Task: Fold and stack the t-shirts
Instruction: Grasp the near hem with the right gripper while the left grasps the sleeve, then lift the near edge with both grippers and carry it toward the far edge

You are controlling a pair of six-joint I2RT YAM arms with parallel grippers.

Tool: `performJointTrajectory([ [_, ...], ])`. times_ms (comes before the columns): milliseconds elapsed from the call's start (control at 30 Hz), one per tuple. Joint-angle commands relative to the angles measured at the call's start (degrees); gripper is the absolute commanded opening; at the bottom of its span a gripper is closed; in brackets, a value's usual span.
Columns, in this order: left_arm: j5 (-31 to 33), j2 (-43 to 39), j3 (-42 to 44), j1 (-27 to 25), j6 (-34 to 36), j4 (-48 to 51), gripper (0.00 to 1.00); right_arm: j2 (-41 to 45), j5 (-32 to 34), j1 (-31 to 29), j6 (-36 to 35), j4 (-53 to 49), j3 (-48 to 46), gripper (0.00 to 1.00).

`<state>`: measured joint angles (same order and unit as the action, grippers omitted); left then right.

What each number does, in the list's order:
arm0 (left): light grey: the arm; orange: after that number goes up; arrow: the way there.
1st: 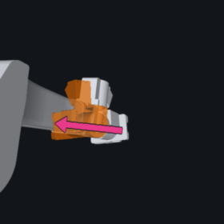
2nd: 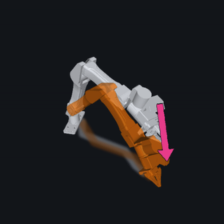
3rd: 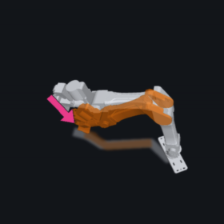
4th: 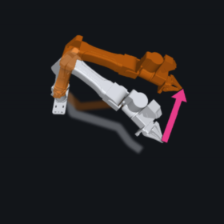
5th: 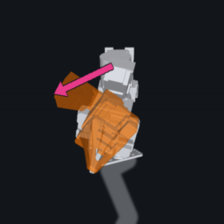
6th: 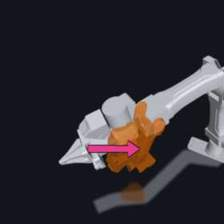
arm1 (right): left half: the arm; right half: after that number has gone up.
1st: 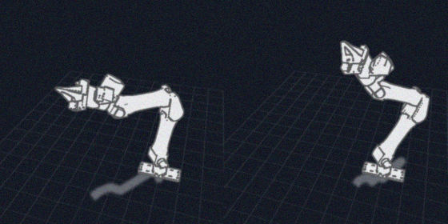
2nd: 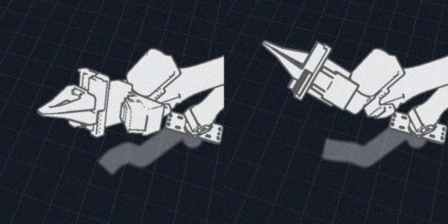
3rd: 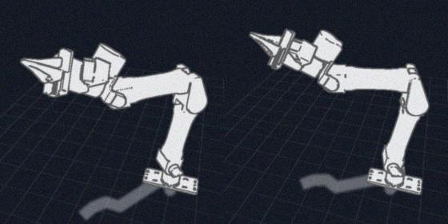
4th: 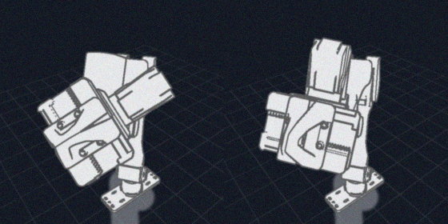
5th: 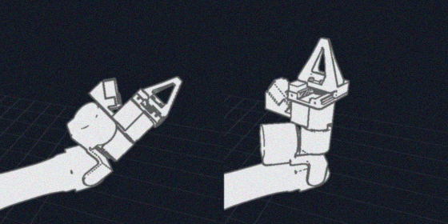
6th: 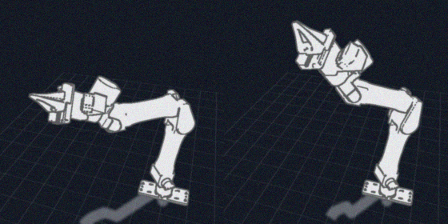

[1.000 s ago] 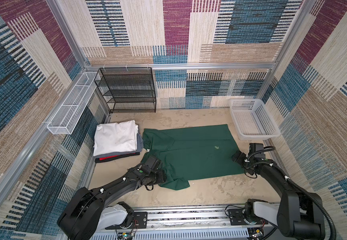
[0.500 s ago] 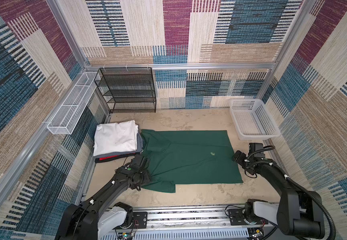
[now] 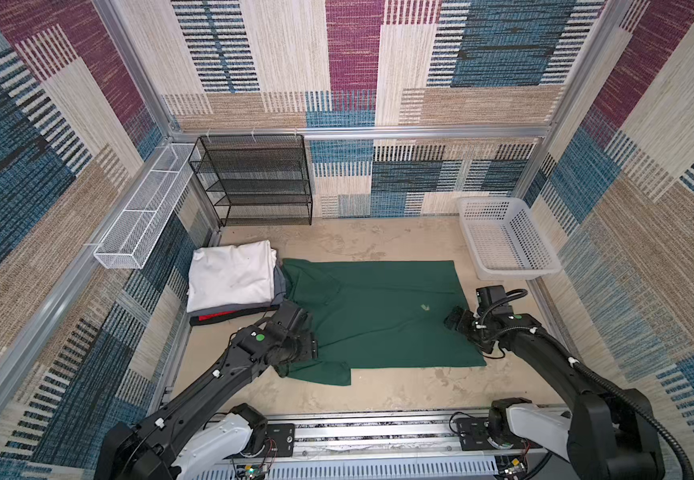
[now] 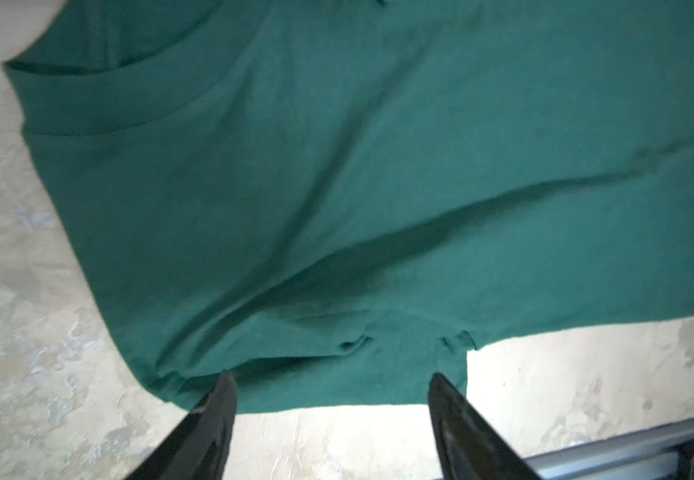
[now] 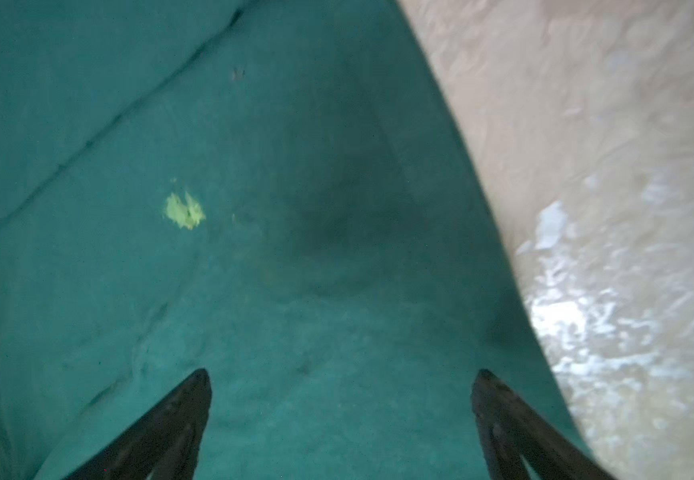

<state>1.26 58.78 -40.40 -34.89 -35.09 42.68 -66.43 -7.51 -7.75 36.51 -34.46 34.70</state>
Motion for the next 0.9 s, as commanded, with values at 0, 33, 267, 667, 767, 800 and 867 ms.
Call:
performJointTrajectory([
  [0,-0.74,2.05,-0.21,-3.46,2.06,-1.31,0.74,-0.19,1.94,-2.03,4.77,-6.78,0.41,0.99],
  [33,-1.05,2.65,0.08,-4.45,2.43,-1.9,0.74,0.12,2.42,-2.62,5.17,-8.19,0.66,0.99],
  [267,-4.64,5.73,3.34,-9.38,4.16,-8.29,0.72,2.64,3.55,-5.79,6.38,-19.45,2.44,0.99],
  [667,-4.56,15.46,5.77,-12.65,4.23,-12.3,0.6,-2.94,6.26,-5.86,4.99,-13.88,1.62,0.99],
  [767,-4.68,18.86,6.43,-12.66,3.15,-12.4,0.45,-3.85,7.06,-5.79,4.01,-12.33,1.84,0.99],
  [800,-4.82,19.96,6.47,-12.65,3.04,-12.28,0.39,-4.03,6.61,-5.79,3.89,-11.68,1.74,0.98],
  [867,-4.52,21.38,6.63,-12.65,2.29,-11.99,0.27,-4.42,6.36,-5.79,3.87,-11.25,1.54,0.99],
])
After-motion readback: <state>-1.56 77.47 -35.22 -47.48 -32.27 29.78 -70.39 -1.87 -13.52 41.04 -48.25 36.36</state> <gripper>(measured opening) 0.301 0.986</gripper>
